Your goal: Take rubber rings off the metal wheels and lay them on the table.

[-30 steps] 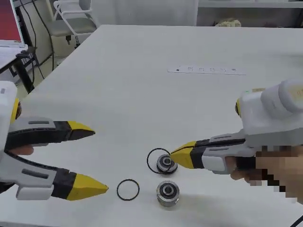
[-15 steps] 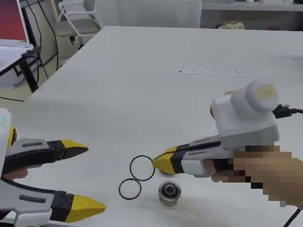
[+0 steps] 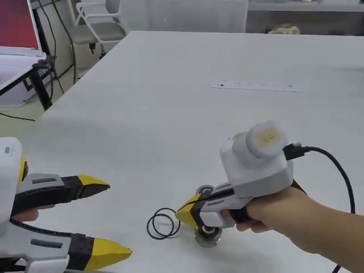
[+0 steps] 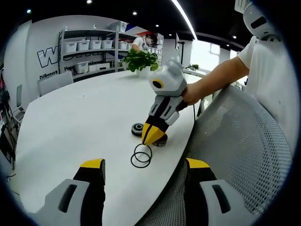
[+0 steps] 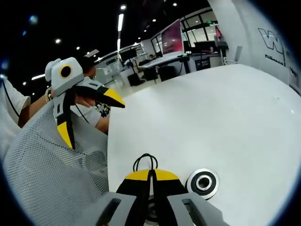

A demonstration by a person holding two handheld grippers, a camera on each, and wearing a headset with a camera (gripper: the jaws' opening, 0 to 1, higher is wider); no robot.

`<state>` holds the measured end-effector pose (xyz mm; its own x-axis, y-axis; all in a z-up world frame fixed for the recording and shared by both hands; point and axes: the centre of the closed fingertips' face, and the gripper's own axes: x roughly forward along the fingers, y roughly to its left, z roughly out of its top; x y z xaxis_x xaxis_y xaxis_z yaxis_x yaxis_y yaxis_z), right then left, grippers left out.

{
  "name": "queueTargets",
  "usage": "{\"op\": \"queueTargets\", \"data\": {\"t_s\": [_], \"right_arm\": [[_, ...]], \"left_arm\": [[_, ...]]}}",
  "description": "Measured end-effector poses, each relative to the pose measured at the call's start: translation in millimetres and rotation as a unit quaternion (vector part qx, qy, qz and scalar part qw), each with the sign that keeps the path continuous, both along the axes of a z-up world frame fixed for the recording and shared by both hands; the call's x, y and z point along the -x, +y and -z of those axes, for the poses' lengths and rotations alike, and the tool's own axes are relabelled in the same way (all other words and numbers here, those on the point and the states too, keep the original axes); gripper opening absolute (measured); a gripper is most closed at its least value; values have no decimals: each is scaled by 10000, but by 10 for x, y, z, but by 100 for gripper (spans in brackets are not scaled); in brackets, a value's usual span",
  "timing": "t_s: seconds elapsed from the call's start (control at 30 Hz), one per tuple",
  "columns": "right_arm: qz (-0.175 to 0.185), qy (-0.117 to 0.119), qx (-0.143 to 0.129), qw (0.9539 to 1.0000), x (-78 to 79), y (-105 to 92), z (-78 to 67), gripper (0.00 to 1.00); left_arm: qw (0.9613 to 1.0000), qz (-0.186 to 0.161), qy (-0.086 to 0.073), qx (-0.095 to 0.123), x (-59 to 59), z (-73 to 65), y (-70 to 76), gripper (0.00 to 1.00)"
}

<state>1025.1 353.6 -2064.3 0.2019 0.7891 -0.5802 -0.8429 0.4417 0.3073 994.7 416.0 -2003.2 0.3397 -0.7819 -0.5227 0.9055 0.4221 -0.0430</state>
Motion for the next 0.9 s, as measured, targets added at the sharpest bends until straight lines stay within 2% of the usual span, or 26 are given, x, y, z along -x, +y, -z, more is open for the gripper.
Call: {"op": "queueTargets", "data": {"t_s": [0.3, 0.47, 0.7, 0.8, 0.9], "right_arm": [[79, -47, 90, 9999, -21, -52, 65, 2], [159, -82, 58, 9998, -54, -101, 23, 3], [468, -379, -368, 9975, -243, -205, -307, 5], [707, -410, -715, 9941, -339, -280, -466, 7], [841, -492, -869, 9914, -414, -379, -550, 8]], "left_arm": [[10000, 23, 47, -23, 13, 18, -3, 64], [10000, 5, 39, -26, 13, 13, 1, 64], [10000, 62, -2, -61, 8, 4, -4, 64], [9999, 94, -39, -93, -6, -7, -2, 64], [9998, 146, -68, -105, -29, -38, -10, 64]]}}
